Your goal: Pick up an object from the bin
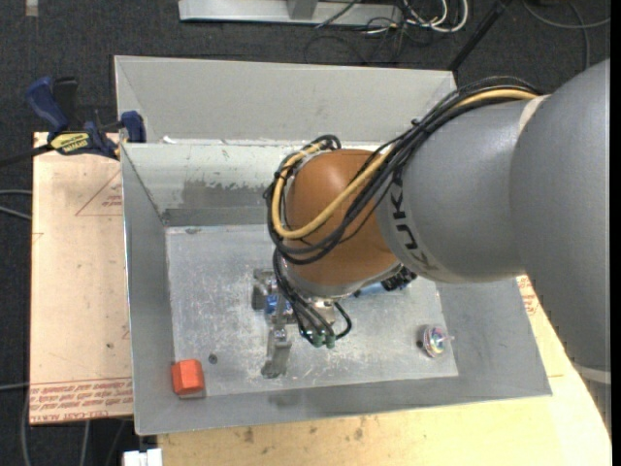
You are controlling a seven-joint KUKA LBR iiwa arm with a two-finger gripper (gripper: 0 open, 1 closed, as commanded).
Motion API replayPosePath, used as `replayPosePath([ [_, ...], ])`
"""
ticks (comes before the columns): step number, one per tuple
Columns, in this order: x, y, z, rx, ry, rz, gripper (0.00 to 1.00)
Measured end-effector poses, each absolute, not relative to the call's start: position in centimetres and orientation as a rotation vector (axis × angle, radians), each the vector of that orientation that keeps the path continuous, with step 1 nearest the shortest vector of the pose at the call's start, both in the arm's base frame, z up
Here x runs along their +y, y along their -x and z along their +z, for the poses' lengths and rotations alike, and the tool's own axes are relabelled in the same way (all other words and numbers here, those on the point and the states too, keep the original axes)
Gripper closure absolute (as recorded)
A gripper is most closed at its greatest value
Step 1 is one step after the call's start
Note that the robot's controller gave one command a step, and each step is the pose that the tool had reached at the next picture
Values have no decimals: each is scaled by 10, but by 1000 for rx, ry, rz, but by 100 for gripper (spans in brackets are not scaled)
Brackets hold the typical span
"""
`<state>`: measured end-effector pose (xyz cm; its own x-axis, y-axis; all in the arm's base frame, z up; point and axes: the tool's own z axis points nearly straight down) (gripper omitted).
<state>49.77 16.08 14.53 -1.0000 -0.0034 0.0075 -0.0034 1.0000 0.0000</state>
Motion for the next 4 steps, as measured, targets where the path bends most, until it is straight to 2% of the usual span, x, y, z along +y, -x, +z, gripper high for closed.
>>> replayPosePath([
  [1, 103, -552, 98, -3143, -98, 1, 0],
  [2, 59, -570, 68, -3142, -11, 1, 0],
  [3, 62, -570, 70, -3143, -18, -3, 100],
  [4, 71, -561, 204, -3150, -51, -3, 100],
])
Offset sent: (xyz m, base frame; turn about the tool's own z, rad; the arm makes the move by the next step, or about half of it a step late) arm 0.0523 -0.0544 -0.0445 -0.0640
